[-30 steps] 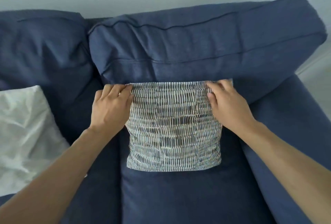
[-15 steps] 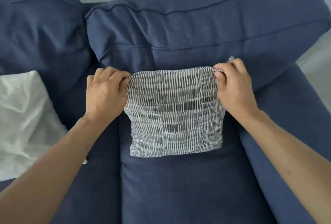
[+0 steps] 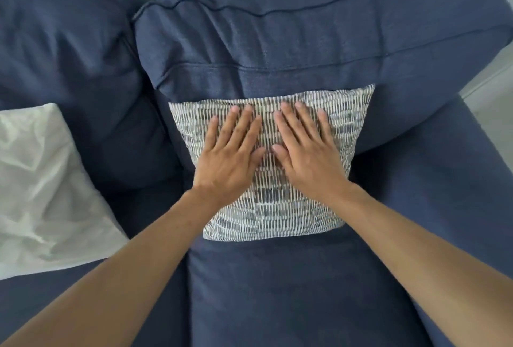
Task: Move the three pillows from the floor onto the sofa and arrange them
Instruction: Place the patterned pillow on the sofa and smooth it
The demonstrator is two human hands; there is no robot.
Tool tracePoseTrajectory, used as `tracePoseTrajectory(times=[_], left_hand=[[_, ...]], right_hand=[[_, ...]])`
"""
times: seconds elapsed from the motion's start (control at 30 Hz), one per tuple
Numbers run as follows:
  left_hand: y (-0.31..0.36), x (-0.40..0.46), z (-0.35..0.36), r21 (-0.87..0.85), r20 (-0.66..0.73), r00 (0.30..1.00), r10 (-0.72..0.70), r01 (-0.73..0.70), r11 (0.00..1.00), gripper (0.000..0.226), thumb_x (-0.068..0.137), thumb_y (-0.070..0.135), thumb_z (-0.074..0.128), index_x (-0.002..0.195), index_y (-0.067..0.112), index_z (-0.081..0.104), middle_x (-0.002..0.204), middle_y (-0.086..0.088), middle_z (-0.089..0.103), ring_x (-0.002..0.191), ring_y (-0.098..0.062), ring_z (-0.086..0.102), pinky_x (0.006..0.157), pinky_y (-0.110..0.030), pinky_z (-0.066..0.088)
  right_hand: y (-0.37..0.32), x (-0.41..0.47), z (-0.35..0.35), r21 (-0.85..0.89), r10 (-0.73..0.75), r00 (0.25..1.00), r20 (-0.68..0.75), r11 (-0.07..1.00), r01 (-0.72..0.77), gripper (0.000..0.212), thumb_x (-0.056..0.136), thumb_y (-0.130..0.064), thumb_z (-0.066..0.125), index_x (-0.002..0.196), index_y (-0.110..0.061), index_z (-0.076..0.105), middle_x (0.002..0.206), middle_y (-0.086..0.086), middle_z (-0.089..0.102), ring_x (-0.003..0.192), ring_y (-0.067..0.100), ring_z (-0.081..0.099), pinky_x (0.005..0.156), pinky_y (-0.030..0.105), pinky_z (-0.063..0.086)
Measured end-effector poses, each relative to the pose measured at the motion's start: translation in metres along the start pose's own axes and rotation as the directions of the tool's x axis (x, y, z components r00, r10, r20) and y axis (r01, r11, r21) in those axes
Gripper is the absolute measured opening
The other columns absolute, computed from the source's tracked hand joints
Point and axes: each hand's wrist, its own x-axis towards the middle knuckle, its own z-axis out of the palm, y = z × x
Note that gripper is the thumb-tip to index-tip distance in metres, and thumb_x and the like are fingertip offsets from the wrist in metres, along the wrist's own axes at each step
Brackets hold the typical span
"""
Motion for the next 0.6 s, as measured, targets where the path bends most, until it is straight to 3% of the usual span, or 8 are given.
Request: tracePoseTrajectory(times=[0.17,0.33,0.6], left_hand=[[-0.052,-0.018,-0.001,0.089,0.044,0.989,-0.143,0.139,0.986,0.074,0.111,0.064,0.004,0.172,0.022,-0.006,0.180,-0.001,-0.014,0.166,-0.021,-0.016,0.135,-0.056,-0.002],[-0.069,-0.034,-0.021,0.051,0.093,0.965,-0.244,0.240,0.969,0.079,0.107,0.069,0.002,0.172,0.024,-0.002,0.180,0.003,-0.012,0.166,-0.021,-0.015,0.135,-0.056,0.000],[-0.061,-0.058,-0.054,-0.048,0.044,0.974,-0.222,0.224,0.973,0.075,0.110,0.067,0.010,0.172,0.025,0.008,0.180,0.003,-0.004,0.167,-0.024,-0.008,0.135,-0.055,0.001]], right_hand=[[0.040,-0.009,-0.004,-0.047,0.177,0.984,0.001,0.983,-0.177,0.073,0.117,-0.058,0.017,0.176,-0.016,0.010,0.185,0.001,0.002,0.172,0.025,-0.004,0.137,0.062,0.001],[0.039,-0.018,-0.014,0.002,0.423,0.906,0.039,0.906,-0.423,0.078,0.113,-0.065,0.008,0.176,-0.018,0.008,0.185,0.004,0.000,0.172,0.026,-0.003,0.136,0.064,-0.002],[-0.016,-0.014,-0.034,0.040,0.410,0.912,-0.025,0.912,-0.409,0.076,0.114,-0.064,0.016,0.175,-0.017,0.017,0.184,0.013,0.005,0.171,0.033,-0.004,0.136,0.066,0.002]])
